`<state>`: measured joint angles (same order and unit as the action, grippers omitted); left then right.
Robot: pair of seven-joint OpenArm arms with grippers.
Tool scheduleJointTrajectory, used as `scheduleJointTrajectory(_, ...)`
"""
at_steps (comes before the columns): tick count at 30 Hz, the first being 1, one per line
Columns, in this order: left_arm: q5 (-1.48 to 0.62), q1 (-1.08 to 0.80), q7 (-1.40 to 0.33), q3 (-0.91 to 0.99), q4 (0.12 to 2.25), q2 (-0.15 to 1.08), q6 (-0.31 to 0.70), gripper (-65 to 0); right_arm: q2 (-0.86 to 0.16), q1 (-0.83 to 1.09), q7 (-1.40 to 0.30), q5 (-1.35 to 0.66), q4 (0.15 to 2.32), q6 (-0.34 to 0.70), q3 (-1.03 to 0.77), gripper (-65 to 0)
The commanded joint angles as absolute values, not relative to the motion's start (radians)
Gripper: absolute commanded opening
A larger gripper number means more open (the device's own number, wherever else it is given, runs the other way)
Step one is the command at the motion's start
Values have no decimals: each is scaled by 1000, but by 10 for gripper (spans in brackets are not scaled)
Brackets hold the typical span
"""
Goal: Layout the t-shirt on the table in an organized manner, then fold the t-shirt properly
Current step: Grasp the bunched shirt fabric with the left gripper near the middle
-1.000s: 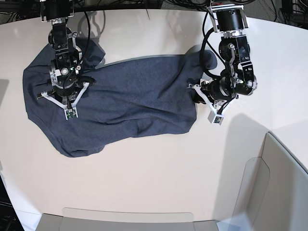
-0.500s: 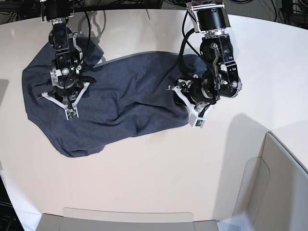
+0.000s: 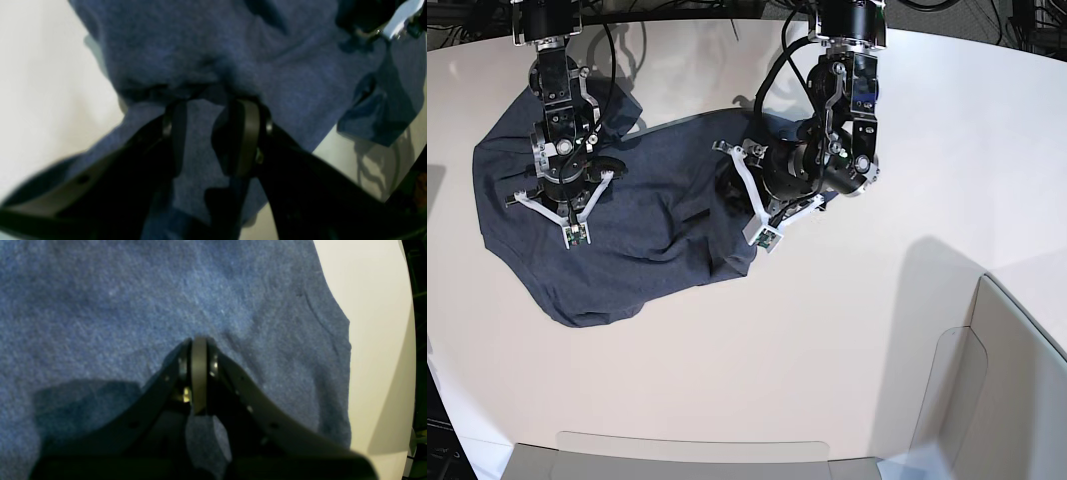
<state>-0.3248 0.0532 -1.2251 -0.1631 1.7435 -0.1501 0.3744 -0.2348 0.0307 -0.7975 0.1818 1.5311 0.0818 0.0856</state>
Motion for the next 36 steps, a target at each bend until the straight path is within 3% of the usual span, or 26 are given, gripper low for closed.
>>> scheduleJointTrajectory(1, -335, 67, -1199, -166, 1762, -157, 377, -421, -232, 56, -895, 127, 1511, 124, 93, -650)
scheduleJointTrajectory(9, -334, 68, -1182, -174, 1762, -157, 375, -421, -232, 59, -895, 127, 1511, 124, 93, -650)
scheduleJointTrajectory(16, -334, 31, -1142, -486, 1727, -157, 375, -422, -240, 59, -895, 127, 1511, 124, 117, -650)
scheduleJointTrajectory(23, -338, 33, -1142, -598, 1727, -117, 377, -425, -242, 59, -895, 127, 1511, 124, 119, -650)
scheduleJointTrajectory(28, -341, 19, -1125, -461, 1963, -93, 377, -489, -242, 59, -895, 127, 1514, 124, 119, -650)
scheduleJointTrajectory(34, -335, -65, -929, -217, 2002, -68, 374, -640, -242, 65, -895, 127, 1515, 124, 119, -650)
scheduleJointTrajectory(36, -334, -70, -900, -122, 1989, -68, 340, -650, -240, 65, -895, 127, 1515, 124, 119, -650)
